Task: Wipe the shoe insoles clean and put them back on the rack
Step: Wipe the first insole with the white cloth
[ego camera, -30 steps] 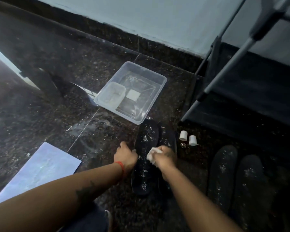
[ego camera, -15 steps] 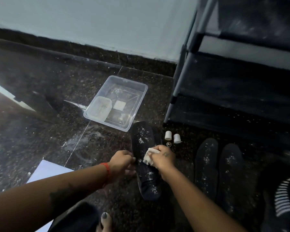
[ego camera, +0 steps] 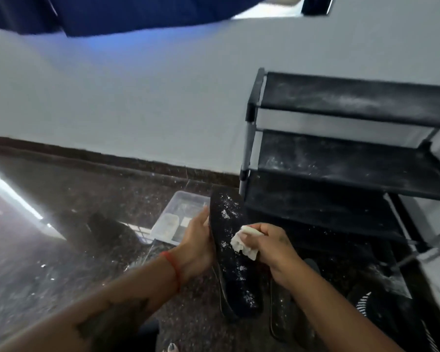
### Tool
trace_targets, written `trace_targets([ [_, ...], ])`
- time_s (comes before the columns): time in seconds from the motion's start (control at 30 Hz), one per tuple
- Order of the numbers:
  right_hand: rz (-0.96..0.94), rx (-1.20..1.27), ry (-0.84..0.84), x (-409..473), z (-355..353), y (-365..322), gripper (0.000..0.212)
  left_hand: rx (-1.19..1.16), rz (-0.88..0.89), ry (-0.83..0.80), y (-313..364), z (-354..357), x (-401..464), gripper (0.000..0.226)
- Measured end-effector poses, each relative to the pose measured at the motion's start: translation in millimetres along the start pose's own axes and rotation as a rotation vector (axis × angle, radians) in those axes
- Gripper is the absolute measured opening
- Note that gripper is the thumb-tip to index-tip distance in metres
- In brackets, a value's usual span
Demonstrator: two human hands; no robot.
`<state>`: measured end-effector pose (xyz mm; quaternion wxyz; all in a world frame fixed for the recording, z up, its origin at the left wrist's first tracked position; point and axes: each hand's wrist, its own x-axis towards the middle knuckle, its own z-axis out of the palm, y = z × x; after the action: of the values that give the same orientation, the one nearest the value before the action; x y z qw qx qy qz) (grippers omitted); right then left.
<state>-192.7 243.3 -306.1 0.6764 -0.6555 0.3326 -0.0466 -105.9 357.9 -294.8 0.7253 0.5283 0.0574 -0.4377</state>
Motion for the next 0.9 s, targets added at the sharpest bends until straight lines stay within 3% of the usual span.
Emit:
trace_targets([
  [0.1, -0.045, 0.001, -0.026, -37, -4, -16, 0.009, -0.156, 0.078, -0.068, 4, 20, -33, 0.067],
  [0.23, -0.174, -0.101, -0.012, -70, -7, -22, 0.005, -0.295, 0.022, -0.112, 1, 23, -49, 0.071],
  [0.4, -0.475, -0.534, 0.1, -70, -11, -36, 0.015, -0.354, 0.051, -0.129, -2, 21, -41, 0.08],
  [0.5, -0.647, -0.563, 0.185, -57, -17, -53, 0.017, -0.26, 0.055, -0.113, 6, 26, -29, 0.078],
  [0.67, -0.755, -0.542, -0.022, -42, 4, -55, 0.032, -0.185, -0.007, -0.043, 12, 32, -15, 0.085],
  [0.77, -0.85, -0.58, 0.0, -34, 15, -43, 0.041, -0.262, -0.034, -0.027, 16, 32, -10, 0.082],
  [0.9, -0.92, -0.839, -0.054, -13, -3, -38, 0.039, -0.283, -0.01, -0.054, 14, 35, -13, 0.068],
])
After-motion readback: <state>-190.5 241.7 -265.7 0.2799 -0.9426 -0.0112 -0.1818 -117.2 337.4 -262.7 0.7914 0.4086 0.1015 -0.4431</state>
